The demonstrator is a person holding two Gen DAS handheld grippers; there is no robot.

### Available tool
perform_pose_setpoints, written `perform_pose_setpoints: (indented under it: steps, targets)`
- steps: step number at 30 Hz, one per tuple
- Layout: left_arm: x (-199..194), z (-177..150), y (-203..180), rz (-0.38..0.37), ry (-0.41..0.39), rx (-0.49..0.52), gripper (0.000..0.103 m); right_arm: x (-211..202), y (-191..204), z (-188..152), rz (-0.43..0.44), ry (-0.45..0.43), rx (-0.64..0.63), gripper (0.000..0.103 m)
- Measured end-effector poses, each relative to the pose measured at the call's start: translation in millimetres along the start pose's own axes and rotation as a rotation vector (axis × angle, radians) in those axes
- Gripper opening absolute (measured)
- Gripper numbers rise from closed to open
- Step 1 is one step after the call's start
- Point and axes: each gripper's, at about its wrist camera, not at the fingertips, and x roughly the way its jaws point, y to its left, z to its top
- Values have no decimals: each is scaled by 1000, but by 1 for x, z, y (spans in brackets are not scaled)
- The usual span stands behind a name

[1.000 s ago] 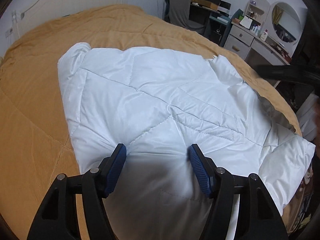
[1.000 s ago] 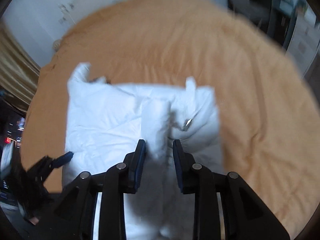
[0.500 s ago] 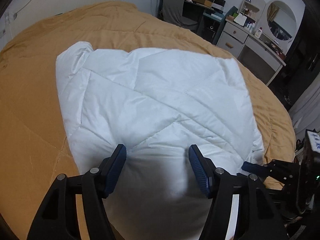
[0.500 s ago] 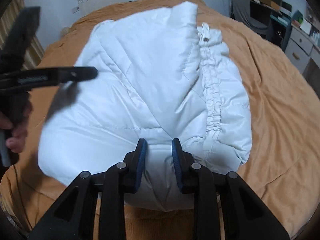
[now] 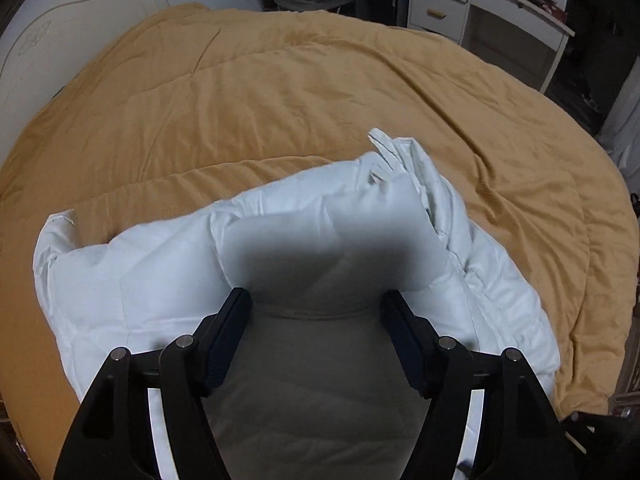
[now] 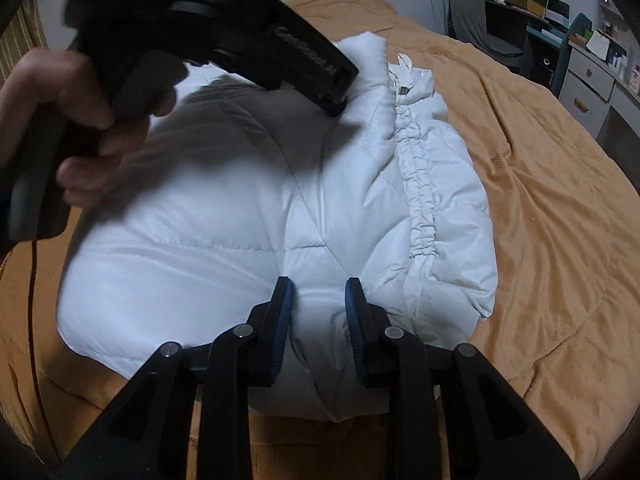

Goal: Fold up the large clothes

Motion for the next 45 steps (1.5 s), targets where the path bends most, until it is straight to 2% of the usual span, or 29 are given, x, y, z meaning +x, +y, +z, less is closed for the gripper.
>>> perform_pose_setpoints:
  steps: [5,10,12,14,16,18,20,22,25,28,30,33,36,40,43,44,45]
  targets:
    - [35,23,0,77,29,3,82,-1,-2,1,-15,2,4,29]
    - [52,44,12,153,20,-51,81,-3,0,1,-19,9,12,29]
    - [38,50,22,178,-17,-92,73,-1,2,3,-13,25,1,29]
    - [1,54,44,210,-92,-150,66,0,2,4,1,34,0,29]
    - [-49,45,69,121,-191,-209,68,0,0,4,3,24,0,29]
    - [-92,24,89,39,-262,-242,69,3,-4,5,10,22,12,29]
    - [-118,-4,99,-7,-275,-254,73,4,-7,7,16,23,20,29]
    - [-129,-39,98,-30,-279,-260,77,5,-6,7,13,20,16,29]
    - [-117,-98,80,-92,-265,-253,79,4,-6,5,8,16,10,29]
    - [-78,-152,53,-56,-160,-252,79,3,-5,4,13,16,20,29]
    - [-82,-195,26,54,-256,-204,81,4,-5,4,16,19,21,29]
    - [-93,-231,-10,86,-264,-100,81,6,-5,3,18,30,18,30]
    - [-101,-252,-20,39,-223,-86,85,8,-3,4,5,34,14,30]
    - [-111,-273,-11,-28,-169,-159,86,3,-8,7,28,40,62,30]
    - [-125,-279,43,-140,-221,-404,86,-15,-18,15,79,48,153,35]
    - [-130,-281,62,-166,-250,-490,87,-22,-21,18,99,39,174,43]
    - [-131,-285,86,-191,-273,-589,88,-29,-22,20,118,26,187,60]
